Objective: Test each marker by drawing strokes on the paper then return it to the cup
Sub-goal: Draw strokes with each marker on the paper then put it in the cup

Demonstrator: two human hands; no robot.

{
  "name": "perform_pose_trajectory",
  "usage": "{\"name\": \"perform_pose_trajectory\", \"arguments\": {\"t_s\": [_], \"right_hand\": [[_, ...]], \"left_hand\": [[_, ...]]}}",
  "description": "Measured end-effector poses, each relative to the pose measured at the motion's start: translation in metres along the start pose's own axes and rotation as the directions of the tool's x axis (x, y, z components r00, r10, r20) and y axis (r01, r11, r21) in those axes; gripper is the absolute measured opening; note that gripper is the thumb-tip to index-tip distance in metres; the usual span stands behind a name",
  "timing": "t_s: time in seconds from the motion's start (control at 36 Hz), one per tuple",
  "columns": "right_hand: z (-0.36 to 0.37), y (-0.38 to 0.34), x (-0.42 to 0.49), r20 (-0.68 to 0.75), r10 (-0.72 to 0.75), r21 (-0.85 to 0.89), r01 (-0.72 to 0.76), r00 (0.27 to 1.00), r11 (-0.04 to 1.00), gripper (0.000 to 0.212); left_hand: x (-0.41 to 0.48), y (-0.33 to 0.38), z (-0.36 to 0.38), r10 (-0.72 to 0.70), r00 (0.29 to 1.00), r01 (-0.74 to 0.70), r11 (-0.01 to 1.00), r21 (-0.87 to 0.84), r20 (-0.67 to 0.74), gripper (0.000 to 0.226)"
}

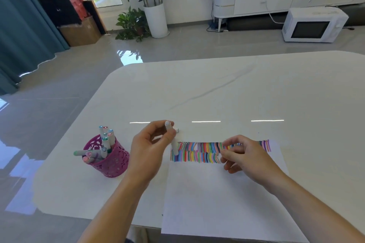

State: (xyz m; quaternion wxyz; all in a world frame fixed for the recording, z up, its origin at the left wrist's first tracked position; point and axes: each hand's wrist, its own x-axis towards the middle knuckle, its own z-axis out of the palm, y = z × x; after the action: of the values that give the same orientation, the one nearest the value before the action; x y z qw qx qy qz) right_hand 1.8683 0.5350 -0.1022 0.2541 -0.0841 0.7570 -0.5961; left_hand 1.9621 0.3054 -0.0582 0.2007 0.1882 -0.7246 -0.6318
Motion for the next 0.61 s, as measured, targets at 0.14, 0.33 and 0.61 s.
{"name": "perform_pose_trajectory", "arguments": {"t_s": [0.14, 0.33, 0.61], "right_hand": [[0.001, 0.007, 0.001, -0.016, 0.004, -0.131, -0.007, 1.0, 0.991, 0.014], [0.004, 0.015, 0.005, -0.015, 0.008, -0.184, -0.01, 1.0, 0.983, 0.011], [0.008, 0.013, 0.002, -0.012, -0.028, -0.277, 0.024, 1.0, 0.961, 0.009]], "left_hand": [[0.0, 0.008, -0.017, 0.212, 0.971, -0.181, 0.953, 0.244, -0.107, 0.014], [0.0, 0.014, -0.046, 0.589, 0.798, -0.396, 0.672, 0.626, -0.128, 0.02], [0.001, 0.015, -0.068, 0.542, 0.808, -0.251, 0.674, 0.695, -0.233, 0.024]]}}
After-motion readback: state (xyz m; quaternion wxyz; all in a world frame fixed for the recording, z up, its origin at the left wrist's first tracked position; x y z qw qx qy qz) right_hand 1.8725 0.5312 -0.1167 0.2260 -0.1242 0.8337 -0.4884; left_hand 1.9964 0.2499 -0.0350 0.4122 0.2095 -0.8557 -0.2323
